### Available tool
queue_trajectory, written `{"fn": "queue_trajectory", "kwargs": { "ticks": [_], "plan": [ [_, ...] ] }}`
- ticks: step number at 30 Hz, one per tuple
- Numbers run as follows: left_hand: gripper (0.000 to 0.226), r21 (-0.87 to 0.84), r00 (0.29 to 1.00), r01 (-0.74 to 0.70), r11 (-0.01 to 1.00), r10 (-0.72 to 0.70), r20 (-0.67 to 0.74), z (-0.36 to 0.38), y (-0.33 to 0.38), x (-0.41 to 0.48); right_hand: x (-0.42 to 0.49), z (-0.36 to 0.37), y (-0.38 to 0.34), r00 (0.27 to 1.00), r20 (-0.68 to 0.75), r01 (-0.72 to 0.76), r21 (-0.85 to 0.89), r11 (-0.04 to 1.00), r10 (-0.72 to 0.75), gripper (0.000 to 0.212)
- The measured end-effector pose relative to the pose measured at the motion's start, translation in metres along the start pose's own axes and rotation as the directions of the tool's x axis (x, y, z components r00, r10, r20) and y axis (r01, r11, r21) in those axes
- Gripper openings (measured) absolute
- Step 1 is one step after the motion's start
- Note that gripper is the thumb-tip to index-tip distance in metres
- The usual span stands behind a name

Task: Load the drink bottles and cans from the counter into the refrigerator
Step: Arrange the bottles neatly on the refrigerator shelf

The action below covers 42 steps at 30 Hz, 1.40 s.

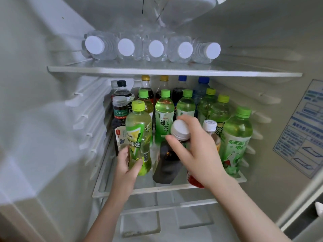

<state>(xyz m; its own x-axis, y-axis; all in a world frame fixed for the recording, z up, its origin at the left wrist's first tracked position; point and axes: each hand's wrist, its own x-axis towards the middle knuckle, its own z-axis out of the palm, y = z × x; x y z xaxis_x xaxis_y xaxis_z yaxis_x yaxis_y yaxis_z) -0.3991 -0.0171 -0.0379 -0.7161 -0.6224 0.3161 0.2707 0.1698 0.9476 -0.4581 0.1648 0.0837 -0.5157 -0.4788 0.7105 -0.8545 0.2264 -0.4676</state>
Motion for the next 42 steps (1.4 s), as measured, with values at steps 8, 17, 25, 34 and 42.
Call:
{"fn": "queue_trajectory", "kwargs": {
  "ticks": [8,17,25,34,42],
  "plan": [
    [0.054,0.301,0.992,0.007,0.954,-0.044,0.117,0.013,0.008,0.022,-0.049,-0.03,0.003,0.969,-0.219,-0.075,0.186,0.98,0.115,0.034],
    [0.086,0.589,0.972,-0.133,0.797,-0.01,0.234,0.067,0.017,0.048,-0.049,-0.043,0.011,0.952,-0.255,-0.122,0.192,0.974,0.17,0.028],
    [0.064,0.391,0.891,0.019,0.92,-0.193,0.411,0.062,0.015,0.081,-0.044,-0.046,0.017,0.958,-0.195,-0.175,0.188,0.966,0.212,0.03],
    [0.05,0.425,0.918,-0.117,0.897,-0.065,0.39,0.094,0.008,0.09,-0.039,-0.044,0.017,0.962,-0.187,-0.171,0.159,0.972,0.2,0.032],
    [0.04,0.421,0.919,-0.182,0.888,0.002,0.393,0.108,0.012,0.09,-0.038,-0.044,0.019,0.961,-0.184,-0.177,0.164,0.97,0.206,0.032]
  ]
}}
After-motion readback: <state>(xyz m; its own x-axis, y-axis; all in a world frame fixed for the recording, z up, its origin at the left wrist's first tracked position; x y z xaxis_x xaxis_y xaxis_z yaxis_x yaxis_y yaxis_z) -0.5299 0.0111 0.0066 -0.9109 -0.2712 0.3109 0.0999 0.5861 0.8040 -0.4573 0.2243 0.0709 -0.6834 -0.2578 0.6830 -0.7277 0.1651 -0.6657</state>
